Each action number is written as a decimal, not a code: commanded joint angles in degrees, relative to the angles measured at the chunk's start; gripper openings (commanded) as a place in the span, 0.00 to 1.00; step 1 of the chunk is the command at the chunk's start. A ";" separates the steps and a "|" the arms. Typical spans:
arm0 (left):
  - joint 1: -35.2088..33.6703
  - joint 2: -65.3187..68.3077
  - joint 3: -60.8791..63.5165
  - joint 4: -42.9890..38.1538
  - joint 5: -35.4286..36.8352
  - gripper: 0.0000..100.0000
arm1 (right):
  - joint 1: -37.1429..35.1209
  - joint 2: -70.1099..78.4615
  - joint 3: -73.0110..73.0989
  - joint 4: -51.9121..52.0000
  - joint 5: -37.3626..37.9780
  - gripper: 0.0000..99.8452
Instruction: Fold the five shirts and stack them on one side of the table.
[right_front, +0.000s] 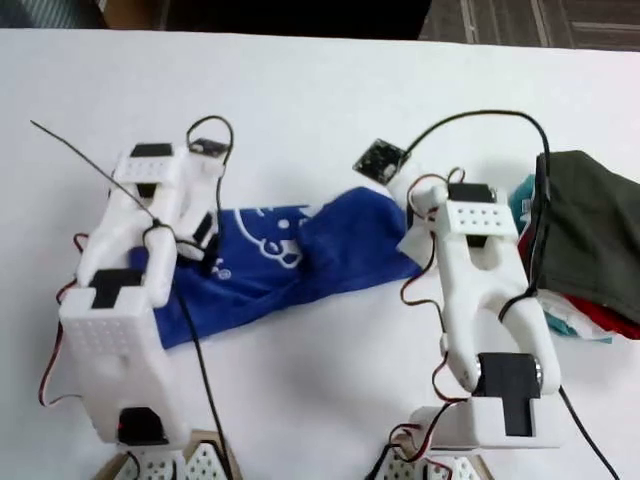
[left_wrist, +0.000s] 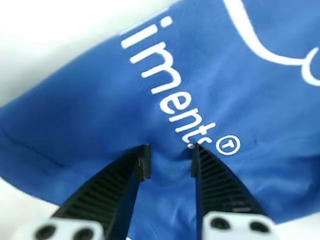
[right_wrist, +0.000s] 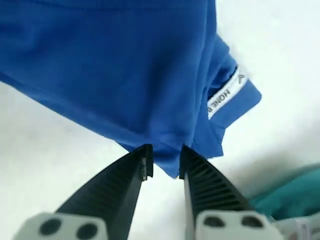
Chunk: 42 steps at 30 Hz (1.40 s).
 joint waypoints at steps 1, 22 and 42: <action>0.79 -0.62 -6.02 4.22 1.49 0.16 | -0.66 -7.25 -3.96 1.98 -0.26 0.10; -12.13 0.00 -22.64 17.49 10.02 0.19 | 0.13 10.51 -5.71 -17.71 -27.25 0.16; -19.69 -18.55 20.70 -9.41 11.96 0.22 | -0.13 19.38 -4.92 -25.10 -27.69 0.25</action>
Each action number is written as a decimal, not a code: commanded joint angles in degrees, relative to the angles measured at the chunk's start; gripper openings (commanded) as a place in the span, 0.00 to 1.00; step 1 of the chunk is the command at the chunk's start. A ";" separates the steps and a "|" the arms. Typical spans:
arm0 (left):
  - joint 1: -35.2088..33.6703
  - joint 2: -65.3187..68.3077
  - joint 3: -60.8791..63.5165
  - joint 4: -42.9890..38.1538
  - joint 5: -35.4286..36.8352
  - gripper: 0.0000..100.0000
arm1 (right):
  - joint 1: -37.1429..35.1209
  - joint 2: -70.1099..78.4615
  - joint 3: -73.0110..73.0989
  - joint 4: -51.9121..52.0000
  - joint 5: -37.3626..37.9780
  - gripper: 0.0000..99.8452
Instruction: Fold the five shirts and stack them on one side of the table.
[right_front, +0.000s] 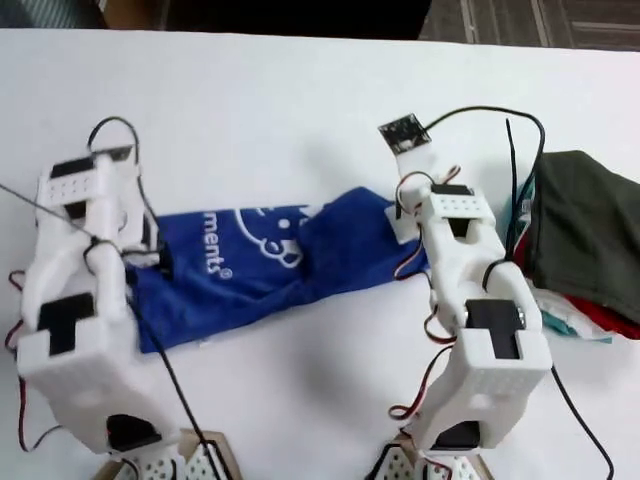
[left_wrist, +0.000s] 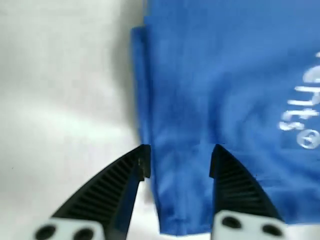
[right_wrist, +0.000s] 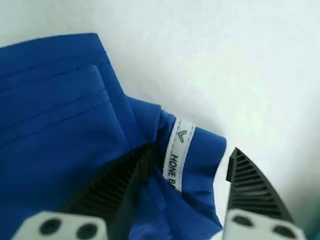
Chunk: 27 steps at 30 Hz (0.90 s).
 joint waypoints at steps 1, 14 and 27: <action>-3.43 -4.13 5.41 -5.10 -2.99 0.22 | 0.31 0.04 -1.49 -1.19 -0.53 0.25; -3.96 9.32 -0.92 -5.80 -4.13 0.22 | 0.22 0.13 -1.49 -1.19 -0.53 0.25; -2.64 25.93 -20.26 8.79 -4.40 0.03 | 0.22 0.13 -1.41 -1.19 -0.53 0.25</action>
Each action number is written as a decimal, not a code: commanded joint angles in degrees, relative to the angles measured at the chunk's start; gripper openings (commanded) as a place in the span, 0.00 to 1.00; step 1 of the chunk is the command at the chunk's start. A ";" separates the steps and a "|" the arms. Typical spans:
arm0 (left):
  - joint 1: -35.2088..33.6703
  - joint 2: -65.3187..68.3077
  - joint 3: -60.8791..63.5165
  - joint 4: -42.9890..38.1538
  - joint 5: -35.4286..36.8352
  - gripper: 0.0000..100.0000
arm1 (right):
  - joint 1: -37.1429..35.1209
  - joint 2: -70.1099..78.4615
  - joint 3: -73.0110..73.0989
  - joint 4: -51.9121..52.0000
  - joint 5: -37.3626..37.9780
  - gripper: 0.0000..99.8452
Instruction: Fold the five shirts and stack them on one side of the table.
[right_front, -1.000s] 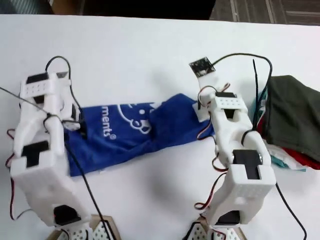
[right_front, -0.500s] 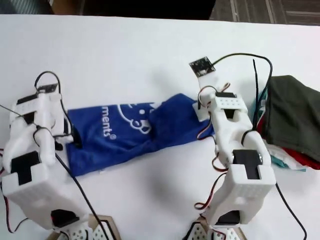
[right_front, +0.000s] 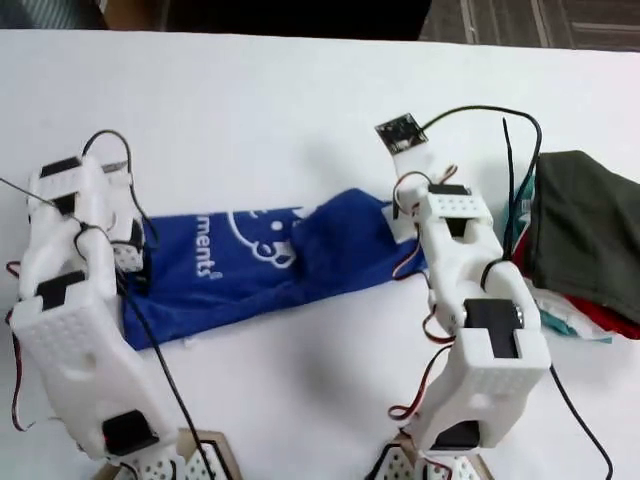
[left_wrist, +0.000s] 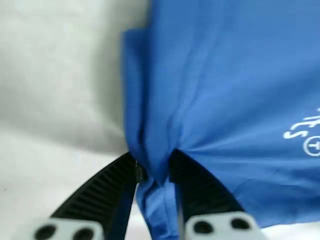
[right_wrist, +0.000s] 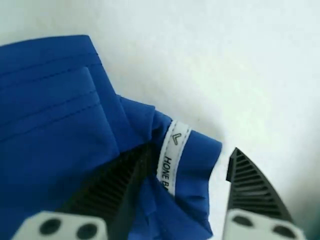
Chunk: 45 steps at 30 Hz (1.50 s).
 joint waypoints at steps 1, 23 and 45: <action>-0.79 3.34 -1.89 -0.62 0.00 0.03 | 0.48 0.04 -1.41 -0.92 -0.53 0.25; -10.02 3.87 -28.09 11.52 -5.19 0.03 | 2.24 -4.97 -1.76 0.22 -8.18 0.25; -3.08 6.42 -25.19 7.03 -7.21 0.18 | 6.20 -39.25 -1.58 19.47 -1.41 0.25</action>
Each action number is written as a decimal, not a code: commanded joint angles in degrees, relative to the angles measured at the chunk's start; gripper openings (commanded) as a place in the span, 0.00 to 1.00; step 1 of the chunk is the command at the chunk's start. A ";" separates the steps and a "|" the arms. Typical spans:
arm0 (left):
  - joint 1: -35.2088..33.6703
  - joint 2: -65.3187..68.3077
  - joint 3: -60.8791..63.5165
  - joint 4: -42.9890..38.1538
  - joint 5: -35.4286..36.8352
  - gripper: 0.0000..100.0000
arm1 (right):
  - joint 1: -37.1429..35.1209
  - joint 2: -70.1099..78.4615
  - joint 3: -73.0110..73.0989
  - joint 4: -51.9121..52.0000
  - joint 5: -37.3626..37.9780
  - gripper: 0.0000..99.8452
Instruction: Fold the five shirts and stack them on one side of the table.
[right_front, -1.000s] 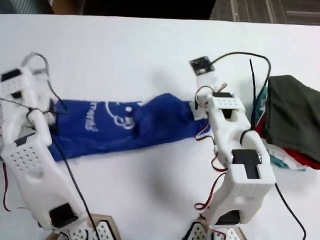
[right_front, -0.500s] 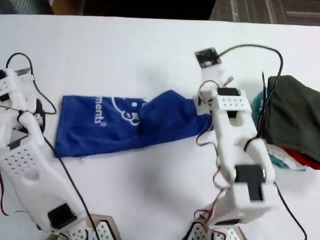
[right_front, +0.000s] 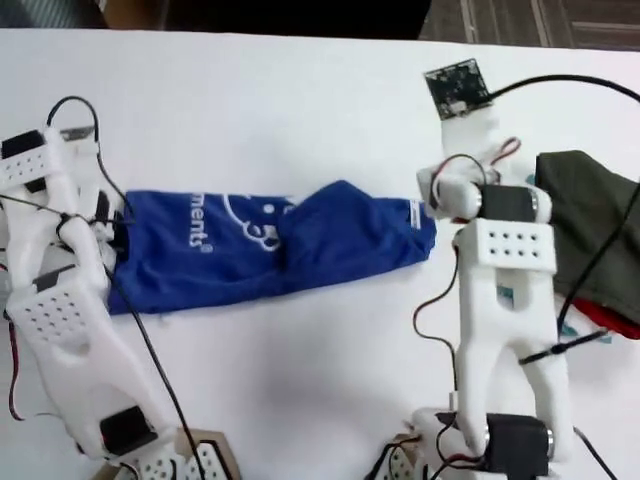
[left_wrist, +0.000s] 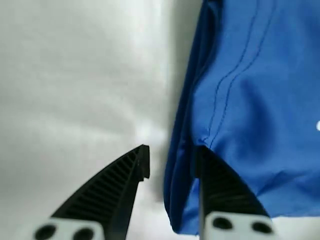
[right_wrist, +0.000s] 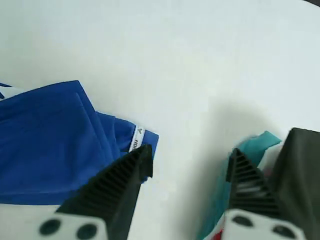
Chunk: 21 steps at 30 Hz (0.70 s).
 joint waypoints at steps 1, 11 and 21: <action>0.88 2.37 -0.75 -0.79 -0.53 0.18 | 3.03 -4.09 -1.67 1.10 2.11 0.25; 1.49 10.37 -2.77 -0.26 -3.34 0.18 | 7.25 -10.33 -1.49 4.70 7.38 0.25; 1.32 9.76 -14.90 6.33 -3.34 0.18 | 7.08 -12.70 -1.85 9.01 7.12 0.25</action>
